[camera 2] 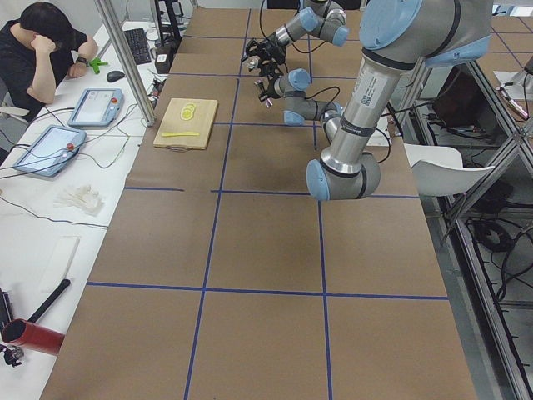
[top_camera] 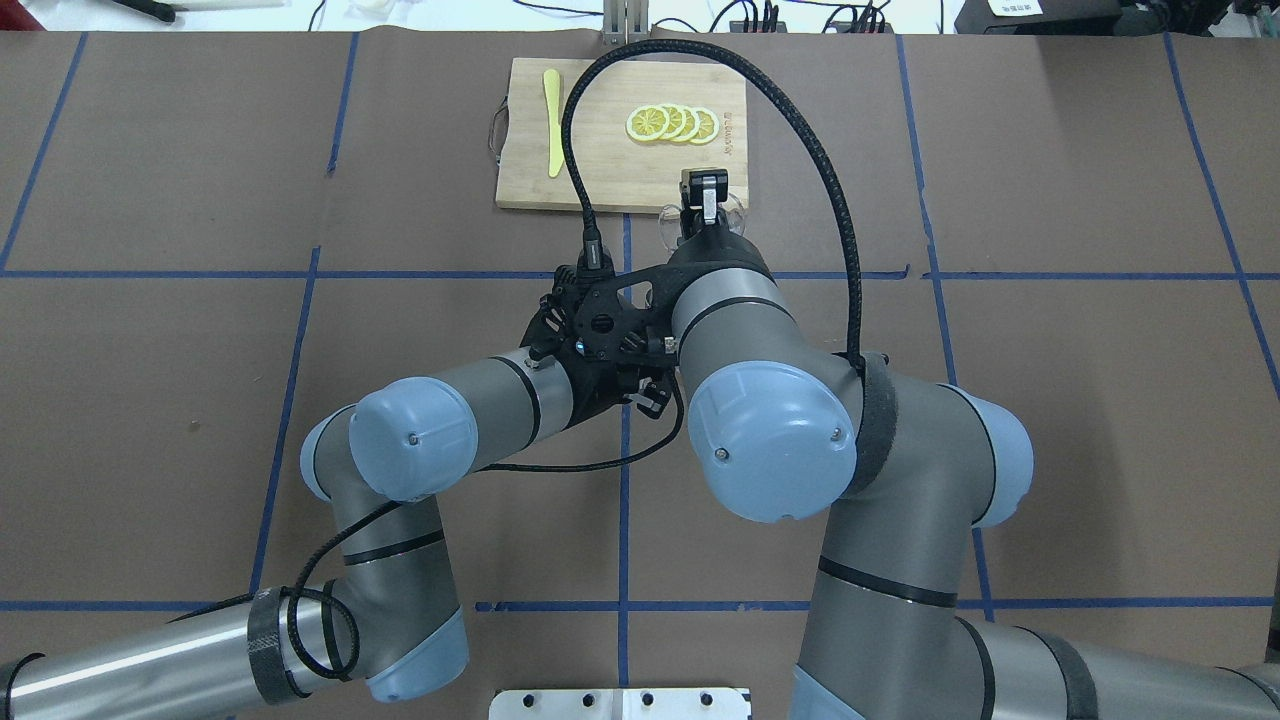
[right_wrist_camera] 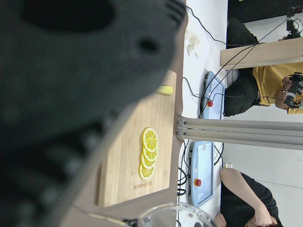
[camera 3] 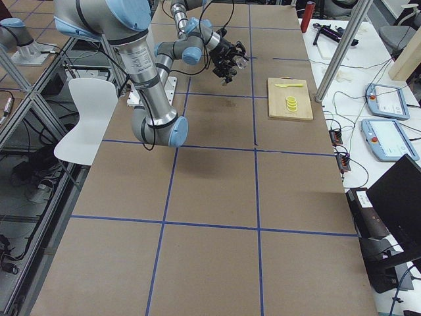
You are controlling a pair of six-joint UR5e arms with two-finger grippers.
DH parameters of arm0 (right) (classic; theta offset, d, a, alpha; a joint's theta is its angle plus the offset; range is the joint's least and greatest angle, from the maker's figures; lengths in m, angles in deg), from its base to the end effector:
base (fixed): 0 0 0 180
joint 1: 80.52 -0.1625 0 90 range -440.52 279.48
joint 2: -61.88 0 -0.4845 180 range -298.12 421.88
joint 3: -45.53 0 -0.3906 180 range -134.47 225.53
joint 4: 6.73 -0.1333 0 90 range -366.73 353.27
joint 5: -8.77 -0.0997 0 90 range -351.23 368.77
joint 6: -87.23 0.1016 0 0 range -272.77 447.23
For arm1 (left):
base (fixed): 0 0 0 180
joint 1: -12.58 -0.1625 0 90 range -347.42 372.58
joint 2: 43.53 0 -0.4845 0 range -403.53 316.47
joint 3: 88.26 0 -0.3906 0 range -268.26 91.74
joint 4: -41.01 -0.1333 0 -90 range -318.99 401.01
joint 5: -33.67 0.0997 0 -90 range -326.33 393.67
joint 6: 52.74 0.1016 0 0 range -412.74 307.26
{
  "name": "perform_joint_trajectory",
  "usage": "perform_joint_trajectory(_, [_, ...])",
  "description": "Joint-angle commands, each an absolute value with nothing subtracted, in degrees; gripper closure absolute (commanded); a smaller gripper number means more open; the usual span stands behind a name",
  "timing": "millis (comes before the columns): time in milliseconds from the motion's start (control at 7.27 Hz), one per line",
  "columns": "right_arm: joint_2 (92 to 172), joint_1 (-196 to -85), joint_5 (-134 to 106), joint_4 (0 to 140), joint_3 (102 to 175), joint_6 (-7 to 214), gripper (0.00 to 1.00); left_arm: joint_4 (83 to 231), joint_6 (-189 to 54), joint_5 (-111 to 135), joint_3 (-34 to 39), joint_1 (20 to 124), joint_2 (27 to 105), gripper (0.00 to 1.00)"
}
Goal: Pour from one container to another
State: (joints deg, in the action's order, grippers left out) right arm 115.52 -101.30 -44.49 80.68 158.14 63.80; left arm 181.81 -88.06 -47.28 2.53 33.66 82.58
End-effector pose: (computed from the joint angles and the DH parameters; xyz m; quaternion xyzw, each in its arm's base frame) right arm -0.4993 -0.3970 0.1691 0.5527 0.0605 -0.4784 0.6797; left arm 0.6015 -0.3918 0.2238 0.4690 0.5102 0.1555 0.7040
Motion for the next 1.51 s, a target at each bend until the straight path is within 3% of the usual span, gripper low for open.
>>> perform_joint_trajectory(0, [115.40, -101.26, -44.50, 79.94, 158.47, 64.72, 1.00, 181.81, -88.07, -47.28, 2.53, 33.68, 82.60, 1.00])
perform_joint_trajectory(1376, [116.63, -102.75, -45.20, 78.35, 161.80, 86.77, 1.00, 183.47, -88.16, -47.28, 3.15, 33.94, 82.25, 1.00])
